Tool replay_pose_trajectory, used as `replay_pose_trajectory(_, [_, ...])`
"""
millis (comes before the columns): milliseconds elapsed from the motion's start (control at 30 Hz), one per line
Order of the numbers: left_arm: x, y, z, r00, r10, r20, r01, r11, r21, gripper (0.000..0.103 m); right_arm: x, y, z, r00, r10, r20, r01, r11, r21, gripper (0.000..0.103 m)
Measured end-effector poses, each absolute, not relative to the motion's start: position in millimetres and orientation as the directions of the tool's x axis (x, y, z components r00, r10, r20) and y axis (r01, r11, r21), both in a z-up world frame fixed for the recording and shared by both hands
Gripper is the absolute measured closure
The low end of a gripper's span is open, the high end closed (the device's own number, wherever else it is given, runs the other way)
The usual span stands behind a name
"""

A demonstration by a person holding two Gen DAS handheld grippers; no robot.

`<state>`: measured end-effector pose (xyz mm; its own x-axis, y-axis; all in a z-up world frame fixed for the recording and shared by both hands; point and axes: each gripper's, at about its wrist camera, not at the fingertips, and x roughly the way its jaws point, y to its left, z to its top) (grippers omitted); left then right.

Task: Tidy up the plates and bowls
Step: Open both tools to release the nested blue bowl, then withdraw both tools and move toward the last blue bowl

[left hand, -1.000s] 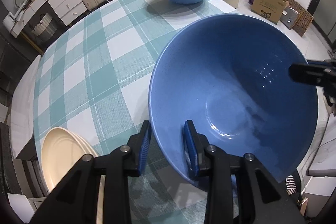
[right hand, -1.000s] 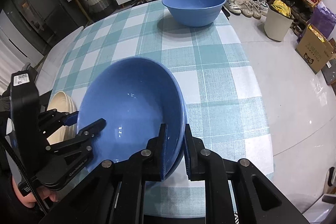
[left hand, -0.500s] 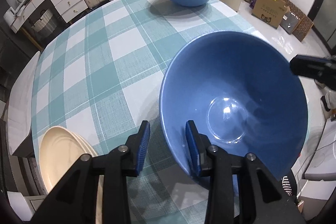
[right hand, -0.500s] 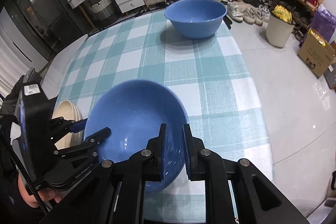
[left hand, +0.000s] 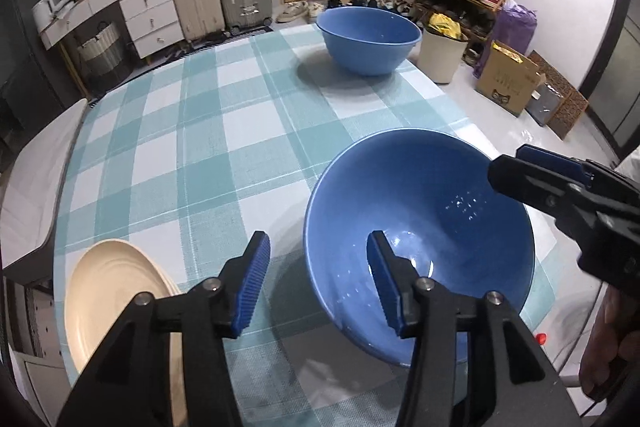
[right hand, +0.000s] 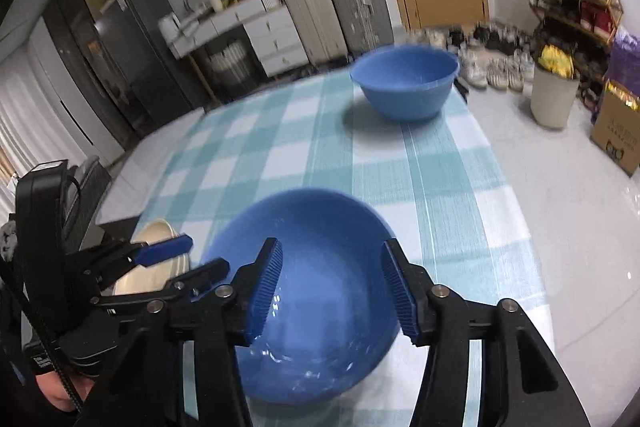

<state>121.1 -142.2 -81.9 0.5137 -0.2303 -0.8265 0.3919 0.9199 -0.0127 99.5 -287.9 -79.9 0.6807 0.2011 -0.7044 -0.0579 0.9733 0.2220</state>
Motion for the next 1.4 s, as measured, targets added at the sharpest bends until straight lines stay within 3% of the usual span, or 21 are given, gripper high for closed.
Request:
replay_pose_trajectory(33, [122,-143,-82,0.510,-0.230,-0.829,0.396,0.918,-0.011,0.052,97,-287,-78,0.690,0.209,-0.692,-0.072,0.972,0.222,0.044])
replay_pose_trajectory(100, [122,-142,-82,0.508,-0.237,-0.828,0.384,0.923,-0.029,0.051,93,-285,-75,0.717,0.213,-0.664,-0.084,0.971,0.222,0.025])
replay_pose_trajectory(167, [124,-138,-82,0.502,-0.260,-0.825,0.369,0.927,-0.068,0.049,89,-284,-73,0.742,0.208,-0.638,-0.083,0.972,0.220,0.012])
replay_pose_trajectory(233, [124,-135,-78,0.524,-0.266,-0.809,0.349,0.934,-0.081,0.046,87,-283,-72,0.759,0.190,-0.622,-0.078,0.976,0.203,0.010])
replay_pose_trajectory(300, [122,-133,-74,0.552,-0.257,-0.793,0.334,0.940,-0.071,0.032,86,-282,-70,0.766,0.185,-0.616,-0.085,0.978,0.188,0.010])
replay_pose_trajectory(333, [120,-132,-71,0.580,-0.247,-0.776,0.323,0.945,-0.060,0.015,85,-282,-70,0.772,0.184,-0.609,-0.087,0.979,0.186,0.010])
replay_pose_trajectory(367, [118,-130,-67,0.612,-0.241,-0.754,0.310,0.949,-0.052,0.005,85,-282,-69,0.775,0.184,-0.605,-0.088,0.979,0.185,0.010])
replay_pose_trajectory(467, [115,-124,-56,0.658,-0.257,-0.708,0.298,0.952,-0.068,0.004,85,-285,-66,0.782,0.194,-0.592,-0.092,0.976,0.198,0.007])
replay_pose_trajectory(633, [121,-114,-47,0.647,-0.327,-0.689,0.316,0.937,-0.148,0.004,86,-300,-50,0.768,0.178,-0.616,-0.012,0.965,0.263,0.005])
replay_pose_trajectory(867, [119,-111,-30,0.647,-0.334,-0.686,0.312,0.936,-0.162,0.004,79,-315,-13,0.767,0.253,-0.590,0.008,0.916,0.402,0.005])
replay_pose_trajectory(1033, [100,-106,-15,0.608,-0.439,-0.661,0.356,0.896,-0.267,0.004,51,-294,21,0.780,0.244,-0.576,-0.018,0.929,0.368,0.005])
replay_pose_trajectory(1400, [76,-108,33,0.649,-0.437,-0.623,0.408,0.891,-0.199,0.003,-11,-246,113,0.859,0.219,-0.462,-0.129,0.967,0.218,0.004])
